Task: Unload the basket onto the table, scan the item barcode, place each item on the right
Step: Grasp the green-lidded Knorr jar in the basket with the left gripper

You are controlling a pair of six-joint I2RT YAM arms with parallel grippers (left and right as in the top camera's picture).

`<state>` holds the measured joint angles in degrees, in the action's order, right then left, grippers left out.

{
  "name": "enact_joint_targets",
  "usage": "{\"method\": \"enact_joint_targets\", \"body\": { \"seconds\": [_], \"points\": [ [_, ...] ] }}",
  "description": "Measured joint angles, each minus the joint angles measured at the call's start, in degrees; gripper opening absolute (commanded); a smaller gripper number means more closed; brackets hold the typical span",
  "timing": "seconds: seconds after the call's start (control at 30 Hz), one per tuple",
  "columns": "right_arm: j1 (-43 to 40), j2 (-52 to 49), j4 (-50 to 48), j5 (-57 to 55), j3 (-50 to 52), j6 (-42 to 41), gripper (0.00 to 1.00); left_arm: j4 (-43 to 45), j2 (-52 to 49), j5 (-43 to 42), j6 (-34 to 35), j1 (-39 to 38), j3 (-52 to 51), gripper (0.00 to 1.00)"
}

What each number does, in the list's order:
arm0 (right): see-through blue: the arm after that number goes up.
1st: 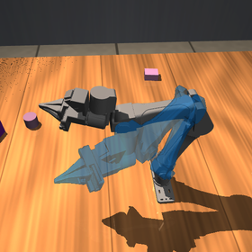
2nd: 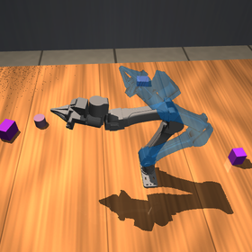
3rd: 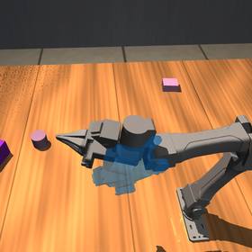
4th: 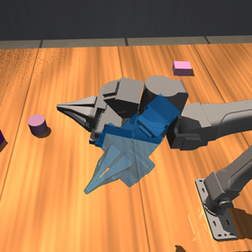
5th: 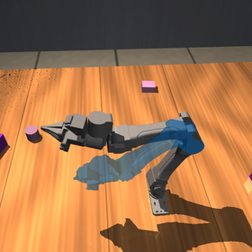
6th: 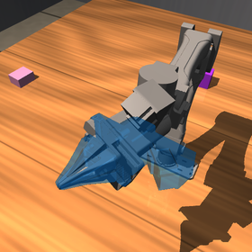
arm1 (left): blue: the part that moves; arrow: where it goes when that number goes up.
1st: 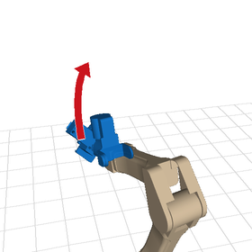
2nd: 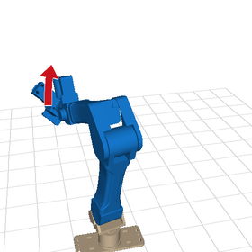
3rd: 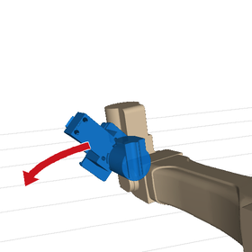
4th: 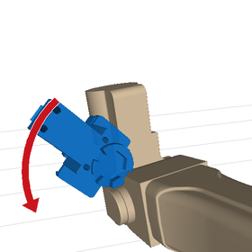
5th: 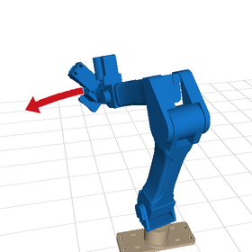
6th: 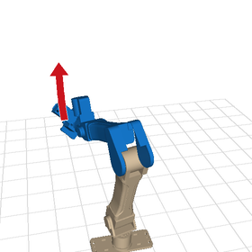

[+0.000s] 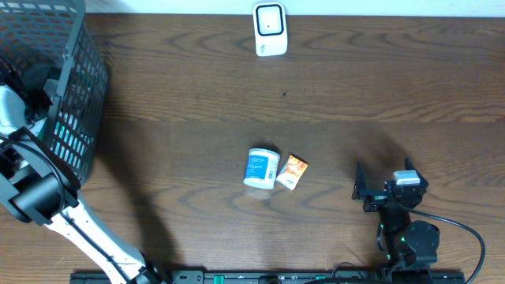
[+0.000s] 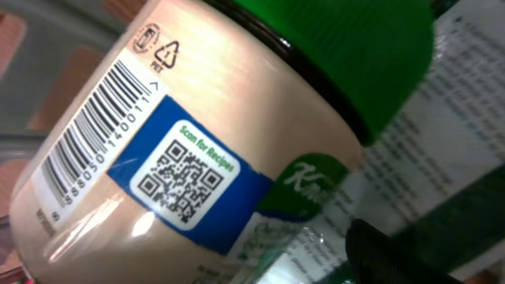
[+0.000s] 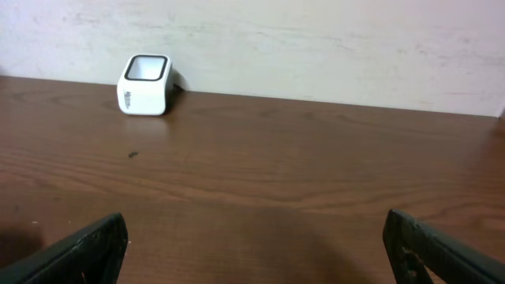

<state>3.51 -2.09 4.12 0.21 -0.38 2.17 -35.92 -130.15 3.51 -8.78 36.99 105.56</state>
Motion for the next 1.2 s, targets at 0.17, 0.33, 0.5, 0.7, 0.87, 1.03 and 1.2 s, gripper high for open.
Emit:
{"method": "enact_joint_targets", "body": {
  "seconds": [0.17,0.33,0.5,0.7,0.87,1.03,1.2],
  "points": [
    [0.00,0.00,0.00,0.00,0.00,0.00,0.99,2.75,4.83,-2.12,0.22,-0.35,-0.20,0.80],
    [0.00,0.00,0.00,0.00,0.00,0.00,0.99,6.56,10.95,-2.34,-0.22,-0.42,-0.04,0.81],
    [0.00,0.00,0.00,0.00,0.00,0.00,0.99,9.29,8.07,-2.49,-0.74,-0.42,0.02,0.82],
    [0.00,0.00,0.00,0.02,0.00,0.00,0.99,11.58,0.81,-2.71,-1.62,-0.37,0.00,0.85],
    [0.00,0.00,0.00,0.00,0.00,0.00,0.99,10.95,-0.48,-2.29,-1.70,-0.31,0.00,0.63],
    [0.00,0.00,-0.02,0.02,0.00,0.00,0.99,9.70,-0.26,-2.14,-2.21,-1.22,0.28,0.64],
    [0.00,0.00,-0.02,0.00,0.00,0.00,0.99,9.73,-0.26,-1.86,-1.95,-1.46,0.28,0.76]
  ]
}}
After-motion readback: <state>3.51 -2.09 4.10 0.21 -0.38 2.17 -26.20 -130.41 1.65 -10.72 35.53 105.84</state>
